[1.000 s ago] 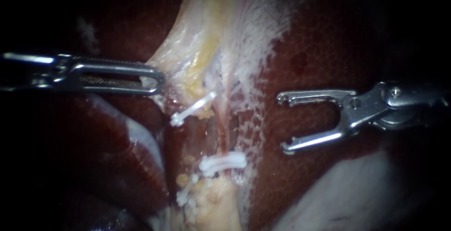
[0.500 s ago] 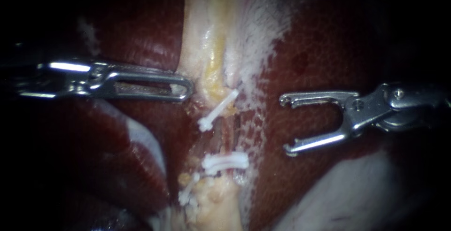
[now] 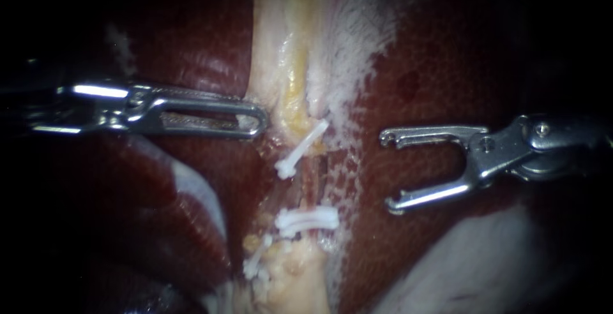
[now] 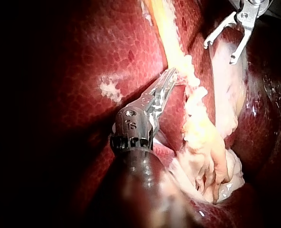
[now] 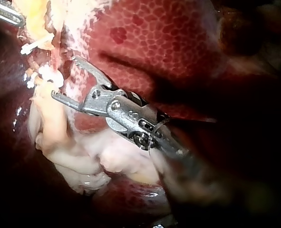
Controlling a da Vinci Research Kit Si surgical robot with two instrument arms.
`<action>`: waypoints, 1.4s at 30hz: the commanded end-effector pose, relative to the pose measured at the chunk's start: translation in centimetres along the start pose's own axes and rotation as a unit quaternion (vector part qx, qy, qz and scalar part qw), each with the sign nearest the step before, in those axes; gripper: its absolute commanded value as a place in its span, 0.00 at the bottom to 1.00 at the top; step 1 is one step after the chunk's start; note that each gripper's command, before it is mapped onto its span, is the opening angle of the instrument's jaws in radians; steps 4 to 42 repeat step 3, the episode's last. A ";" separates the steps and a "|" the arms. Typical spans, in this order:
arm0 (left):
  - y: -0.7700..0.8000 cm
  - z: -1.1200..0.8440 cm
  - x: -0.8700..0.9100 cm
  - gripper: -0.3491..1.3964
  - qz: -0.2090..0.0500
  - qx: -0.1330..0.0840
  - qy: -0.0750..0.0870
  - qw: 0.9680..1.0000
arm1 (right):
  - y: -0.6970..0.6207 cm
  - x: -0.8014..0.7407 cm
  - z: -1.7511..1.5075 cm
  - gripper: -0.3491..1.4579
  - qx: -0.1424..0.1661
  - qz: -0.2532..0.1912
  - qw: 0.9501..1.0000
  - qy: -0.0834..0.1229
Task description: Going back second clip right tube
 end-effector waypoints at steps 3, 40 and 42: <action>0.00 0.00 0.00 0.00 0.000 0.000 0.000 1.000 | -0.02 0.01 0.00 0.52 0.000 0.000 1.000 0.000; 0.00 0.00 0.00 0.00 0.000 0.000 0.000 1.000 | -0.02 0.01 0.00 0.52 0.000 0.000 1.000 0.000; 0.00 0.00 0.00 0.00 0.000 0.000 0.000 1.000 | -0.02 0.01 0.00 0.52 0.000 0.000 1.000 0.000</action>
